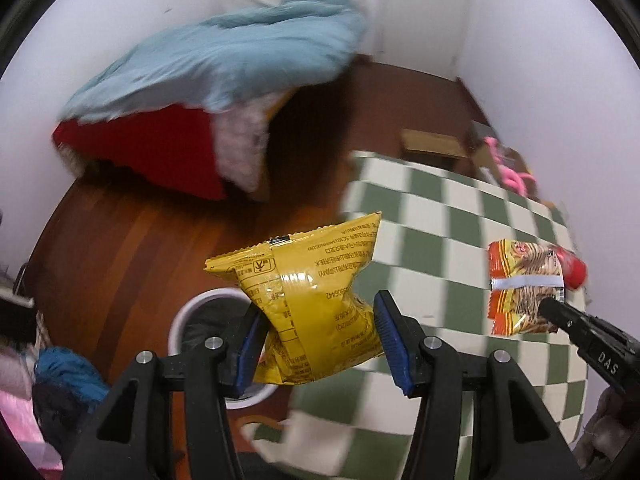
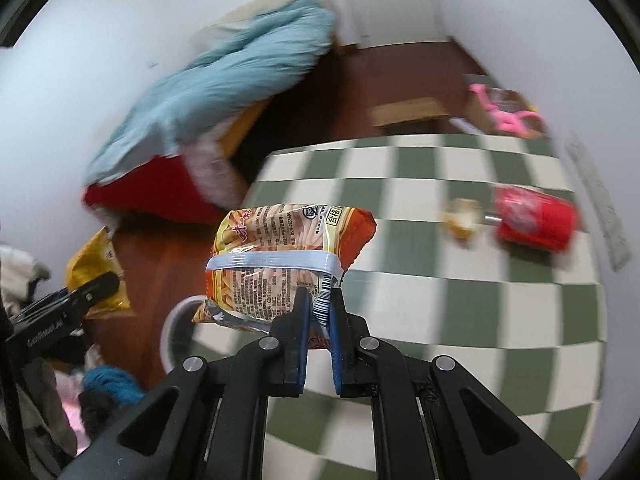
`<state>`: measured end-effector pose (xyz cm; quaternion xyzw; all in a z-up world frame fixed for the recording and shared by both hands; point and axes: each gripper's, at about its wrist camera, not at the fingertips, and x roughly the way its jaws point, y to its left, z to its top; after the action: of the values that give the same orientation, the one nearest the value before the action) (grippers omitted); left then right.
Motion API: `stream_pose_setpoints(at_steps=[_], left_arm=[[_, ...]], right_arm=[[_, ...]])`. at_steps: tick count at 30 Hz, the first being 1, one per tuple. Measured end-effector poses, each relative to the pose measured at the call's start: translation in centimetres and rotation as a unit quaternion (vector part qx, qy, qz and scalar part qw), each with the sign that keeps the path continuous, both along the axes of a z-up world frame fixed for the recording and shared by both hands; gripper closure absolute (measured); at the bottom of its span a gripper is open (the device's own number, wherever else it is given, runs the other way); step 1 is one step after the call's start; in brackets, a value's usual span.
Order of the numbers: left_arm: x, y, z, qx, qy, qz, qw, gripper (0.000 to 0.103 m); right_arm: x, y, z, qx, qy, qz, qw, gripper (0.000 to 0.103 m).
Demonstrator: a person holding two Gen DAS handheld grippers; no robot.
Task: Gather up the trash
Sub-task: 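Carry both snack bags over the white bin and open both grippers, then move both grippers back toward the table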
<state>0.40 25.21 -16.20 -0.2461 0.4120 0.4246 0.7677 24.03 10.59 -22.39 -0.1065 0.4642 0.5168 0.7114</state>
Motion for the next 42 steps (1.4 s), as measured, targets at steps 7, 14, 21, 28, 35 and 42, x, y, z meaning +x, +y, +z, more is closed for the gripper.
stream_pose_setpoints(at_steps=[7,14,21,28,35,42], left_arm=[[-9.5,7.0,-5.6,-0.064,0.032,0.081,0.9942,0.053],[-15.4,11.7,-14.0,-0.170,0.023,0.126,0.9770,0.051],[-18.6,13.4,-19.6,-0.225,0.016,0.167,0.9597,0.003],[-21.8,13.0,-19.1,-0.179,0.050,0.216,0.9586,0.003],[-22.4,11.0,-16.8,-0.128,0.071,0.224,0.9637,0.003],[-21.6,8.6,-13.9,-0.102,0.072,0.211,0.9695,0.003]], right_arm=[[-10.1,11.1,-3.8,-0.044,0.015,0.104,0.993,0.093],[-17.7,21.3,-11.2,-0.149,-0.008,0.184,0.972,0.093],[-22.1,27.2,-17.2,-0.248,-0.041,0.231,0.940,0.087],[-23.6,28.9,-19.9,-0.289,-0.038,0.246,0.925,0.019],[-23.8,27.4,-19.0,-0.285,-0.020,0.235,0.929,0.000],[-24.2,23.4,-15.6,-0.262,-0.035,0.219,0.939,0.000]])
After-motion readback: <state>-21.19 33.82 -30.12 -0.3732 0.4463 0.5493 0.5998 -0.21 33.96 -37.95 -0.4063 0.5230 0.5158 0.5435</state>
